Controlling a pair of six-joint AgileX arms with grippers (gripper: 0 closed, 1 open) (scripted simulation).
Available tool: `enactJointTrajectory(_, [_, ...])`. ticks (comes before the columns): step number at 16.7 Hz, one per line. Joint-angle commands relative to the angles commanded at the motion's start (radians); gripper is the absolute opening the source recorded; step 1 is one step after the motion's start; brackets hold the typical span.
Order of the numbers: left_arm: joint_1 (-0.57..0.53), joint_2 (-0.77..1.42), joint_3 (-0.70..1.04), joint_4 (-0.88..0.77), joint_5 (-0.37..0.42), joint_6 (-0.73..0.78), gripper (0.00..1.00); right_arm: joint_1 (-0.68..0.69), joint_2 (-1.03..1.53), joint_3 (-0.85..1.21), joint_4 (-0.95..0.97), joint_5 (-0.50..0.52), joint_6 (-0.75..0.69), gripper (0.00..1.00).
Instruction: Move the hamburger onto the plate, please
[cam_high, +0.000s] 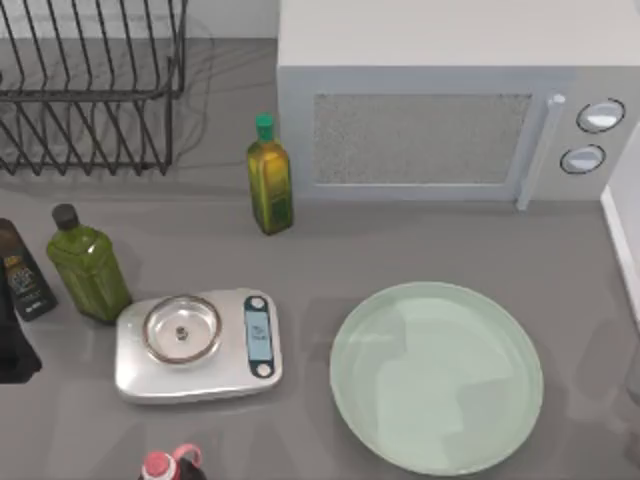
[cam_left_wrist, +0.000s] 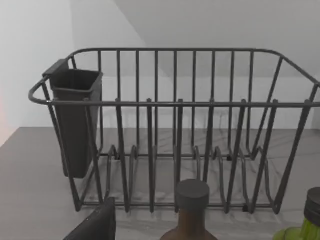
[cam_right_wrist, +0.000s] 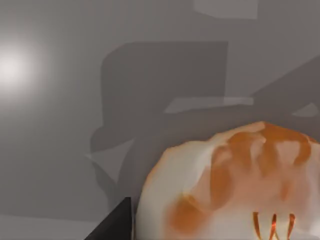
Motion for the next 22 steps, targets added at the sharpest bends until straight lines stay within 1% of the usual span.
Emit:
enactJointTrajectory(3, [0.000,0.000,0.000,0.000,0.000,0.000,1.00,0.000,0.000,0.000,0.000,0.000,0.000,0.02])
enactJointTrajectory(4, [0.000,0.000,0.000,0.000,0.000,0.000,1.00,0.000,0.000,0.000,0.000,0.000,0.000,0.00])
enactJointTrajectory(11, [0.000,0.000,0.000,0.000,0.000,0.000,1.00,0.000,0.000,0.000,0.000,0.000,0.000,0.00])
enactJointTrajectory(12, [0.000,0.000,0.000,0.000,0.000,0.000,1.00,-0.001,-0.069,0.050,-0.112,-0.008,0.018,0.00])
enactJointTrajectory(14, [0.000,0.000,0.000,0.000,0.000,0.000,1.00,0.000,-0.075,0.065,-0.128,-0.008,0.014,0.00])
enactJointTrajectory(16, [0.000,0.000,0.000,0.000,0.000,0.000,1.00,-0.001,-0.096,0.109,-0.186,-0.008,0.010,0.00])
enactJointTrajectory(22, [0.000,0.000,0.000,0.000,0.000,0.000,1.00,-0.005,-0.201,0.288,-0.510,-0.008,0.007,0.00])
